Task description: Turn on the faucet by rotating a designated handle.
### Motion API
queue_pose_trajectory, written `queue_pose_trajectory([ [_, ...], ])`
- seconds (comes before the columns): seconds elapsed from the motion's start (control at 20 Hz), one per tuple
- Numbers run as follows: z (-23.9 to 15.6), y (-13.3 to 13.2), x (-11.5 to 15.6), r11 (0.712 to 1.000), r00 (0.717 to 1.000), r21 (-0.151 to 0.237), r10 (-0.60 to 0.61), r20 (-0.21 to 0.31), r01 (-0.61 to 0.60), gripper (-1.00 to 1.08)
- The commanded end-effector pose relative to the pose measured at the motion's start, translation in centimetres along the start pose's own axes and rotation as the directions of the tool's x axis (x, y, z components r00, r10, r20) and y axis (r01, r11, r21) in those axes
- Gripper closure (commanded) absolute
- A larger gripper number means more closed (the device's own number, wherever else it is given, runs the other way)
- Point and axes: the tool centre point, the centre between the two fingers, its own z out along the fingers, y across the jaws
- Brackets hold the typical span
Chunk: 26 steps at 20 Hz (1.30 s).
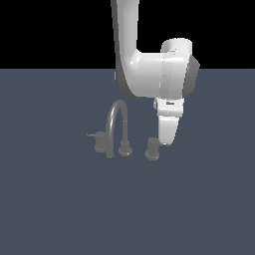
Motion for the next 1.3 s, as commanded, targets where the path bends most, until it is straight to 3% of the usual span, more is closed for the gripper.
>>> queue_pose_trajectory([
  [0.0, 0.0, 0.0, 0.0, 1.0, 1.0, 0.001, 0.002, -0.001, -0.002, 1.08],
  [0.55, 0.0, 3.2, 1.7, 1.0, 1.0, 0.001, 0.002, -0.001, -0.002, 1.08],
  [0.65, 0.0, 2.4, 1.2, 1.0, 1.0, 0.01, -0.006, -0.003, 0.006, 1.08],
  [1.25, 0.0, 6.6, 0.8, 1.0, 1.0, 0.002, 0.001, -0.001, -0.001, 1.08],
])
